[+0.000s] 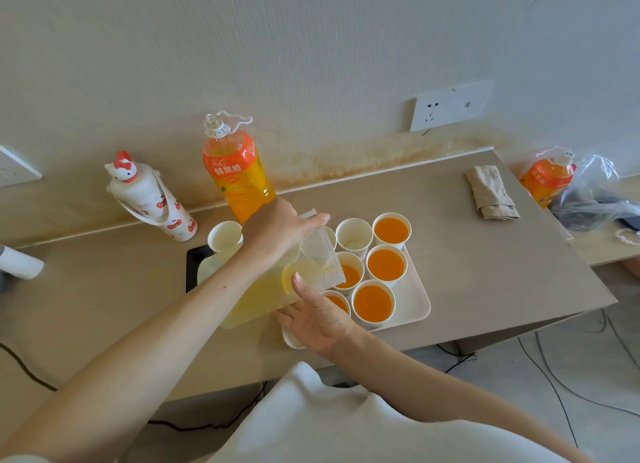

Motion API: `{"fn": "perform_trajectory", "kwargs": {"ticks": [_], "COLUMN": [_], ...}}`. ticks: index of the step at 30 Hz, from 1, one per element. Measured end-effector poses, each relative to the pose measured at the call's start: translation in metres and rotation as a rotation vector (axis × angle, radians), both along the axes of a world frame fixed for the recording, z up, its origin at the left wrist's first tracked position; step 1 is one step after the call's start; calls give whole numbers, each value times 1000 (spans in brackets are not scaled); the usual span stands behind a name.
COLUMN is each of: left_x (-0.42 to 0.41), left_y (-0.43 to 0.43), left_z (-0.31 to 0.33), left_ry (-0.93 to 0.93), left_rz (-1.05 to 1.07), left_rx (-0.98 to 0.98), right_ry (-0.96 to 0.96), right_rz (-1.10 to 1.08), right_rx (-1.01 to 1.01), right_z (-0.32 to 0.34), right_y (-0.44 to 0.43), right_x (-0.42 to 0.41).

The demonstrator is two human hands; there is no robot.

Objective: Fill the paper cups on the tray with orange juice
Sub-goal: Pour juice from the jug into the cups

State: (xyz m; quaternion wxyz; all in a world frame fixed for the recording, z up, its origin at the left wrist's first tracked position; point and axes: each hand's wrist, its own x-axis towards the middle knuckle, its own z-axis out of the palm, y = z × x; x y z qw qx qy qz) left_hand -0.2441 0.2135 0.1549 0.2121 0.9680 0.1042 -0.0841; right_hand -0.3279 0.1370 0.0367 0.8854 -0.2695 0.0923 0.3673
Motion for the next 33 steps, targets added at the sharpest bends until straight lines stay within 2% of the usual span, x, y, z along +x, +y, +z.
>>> {"fn": "perform_trajectory", "kwargs": {"ticks": [33], "left_x": [1], "left_y": [1], "left_z": [-1], "left_ry": [-21], "left_rz": [-15], "left_rx": [0], "right_ry": [27], "right_rz": [-19], "right_rx": [38], "right_z": [3], "right_y": [2], "right_x": [-1]}}
